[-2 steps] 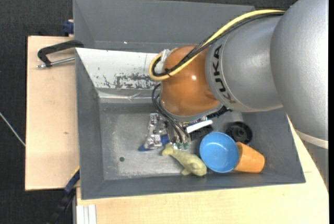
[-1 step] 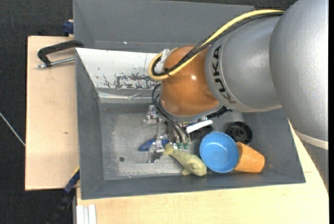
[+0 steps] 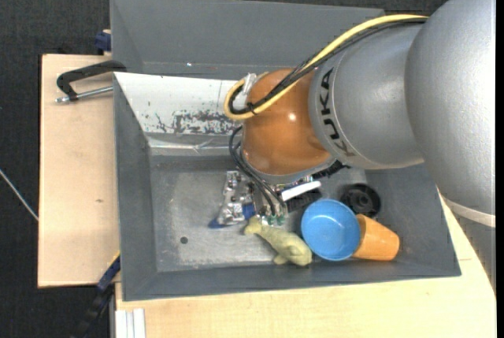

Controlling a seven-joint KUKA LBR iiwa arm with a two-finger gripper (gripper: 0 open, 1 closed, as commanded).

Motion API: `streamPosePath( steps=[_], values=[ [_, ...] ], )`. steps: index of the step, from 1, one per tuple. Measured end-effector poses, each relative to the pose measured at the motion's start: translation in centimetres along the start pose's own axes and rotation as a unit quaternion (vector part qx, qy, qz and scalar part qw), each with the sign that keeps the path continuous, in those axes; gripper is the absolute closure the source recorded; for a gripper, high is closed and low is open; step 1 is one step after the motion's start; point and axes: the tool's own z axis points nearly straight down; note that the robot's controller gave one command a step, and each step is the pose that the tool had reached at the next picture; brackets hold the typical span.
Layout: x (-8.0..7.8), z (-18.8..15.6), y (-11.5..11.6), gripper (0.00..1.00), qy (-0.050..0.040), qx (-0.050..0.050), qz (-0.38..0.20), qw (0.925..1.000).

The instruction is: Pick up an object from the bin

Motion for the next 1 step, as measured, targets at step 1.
streamPosePath(
  steps=[1],
  values=[
    [0.00, 0.00, 0.00, 0.00, 0.0000, 0.000, 0.000, 1.0000]
  ],
)
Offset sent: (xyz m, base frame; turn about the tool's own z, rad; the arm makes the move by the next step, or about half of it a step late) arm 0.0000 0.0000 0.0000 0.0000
